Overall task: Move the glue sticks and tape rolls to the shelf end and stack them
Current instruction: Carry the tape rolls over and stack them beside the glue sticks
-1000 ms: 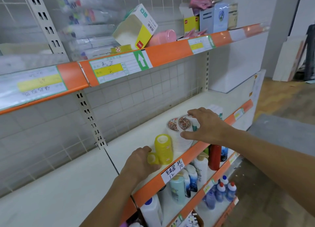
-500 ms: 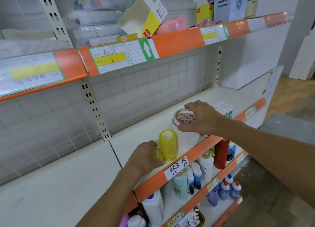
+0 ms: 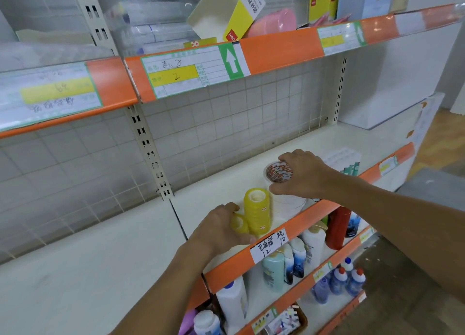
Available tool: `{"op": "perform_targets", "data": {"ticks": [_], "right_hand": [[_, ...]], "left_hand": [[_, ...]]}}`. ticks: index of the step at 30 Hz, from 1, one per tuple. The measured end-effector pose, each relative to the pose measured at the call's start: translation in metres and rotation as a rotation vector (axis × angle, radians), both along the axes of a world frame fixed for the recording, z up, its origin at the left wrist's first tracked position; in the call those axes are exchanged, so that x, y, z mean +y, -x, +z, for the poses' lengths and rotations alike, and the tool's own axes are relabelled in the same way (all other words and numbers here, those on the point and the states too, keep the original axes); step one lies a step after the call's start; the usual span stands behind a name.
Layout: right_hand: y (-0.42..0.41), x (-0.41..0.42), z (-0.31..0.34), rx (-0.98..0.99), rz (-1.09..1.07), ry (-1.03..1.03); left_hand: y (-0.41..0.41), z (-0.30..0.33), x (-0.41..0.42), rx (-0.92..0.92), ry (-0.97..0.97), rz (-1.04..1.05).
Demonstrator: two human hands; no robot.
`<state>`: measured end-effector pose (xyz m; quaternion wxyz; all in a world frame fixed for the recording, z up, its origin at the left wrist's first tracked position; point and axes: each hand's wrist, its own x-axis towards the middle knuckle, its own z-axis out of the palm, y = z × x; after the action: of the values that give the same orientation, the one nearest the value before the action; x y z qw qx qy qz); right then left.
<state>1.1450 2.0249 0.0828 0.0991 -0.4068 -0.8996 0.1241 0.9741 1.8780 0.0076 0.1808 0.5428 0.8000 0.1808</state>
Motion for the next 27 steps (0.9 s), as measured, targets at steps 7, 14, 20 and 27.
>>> {"op": "perform_targets", "data": {"ticks": [7, 14, 20, 27], "right_hand": [[0.001, 0.001, -0.002, -0.007, -0.011, 0.003], [-0.001, 0.001, -0.004, 0.064, -0.014, 0.068], [0.000, 0.003, -0.006, 0.090, -0.019, 0.061], [-0.001, 0.005, -0.009, 0.112, -0.021, 0.047]], "left_hand": [[-0.001, 0.000, -0.002, -0.001, -0.015, -0.009], [0.002, 0.000, -0.008, 0.001, -0.036, -0.002], [0.004, -0.001, -0.011, -0.003, -0.050, 0.011], [0.006, -0.001, -0.012, 0.002, -0.059, 0.021]]}}
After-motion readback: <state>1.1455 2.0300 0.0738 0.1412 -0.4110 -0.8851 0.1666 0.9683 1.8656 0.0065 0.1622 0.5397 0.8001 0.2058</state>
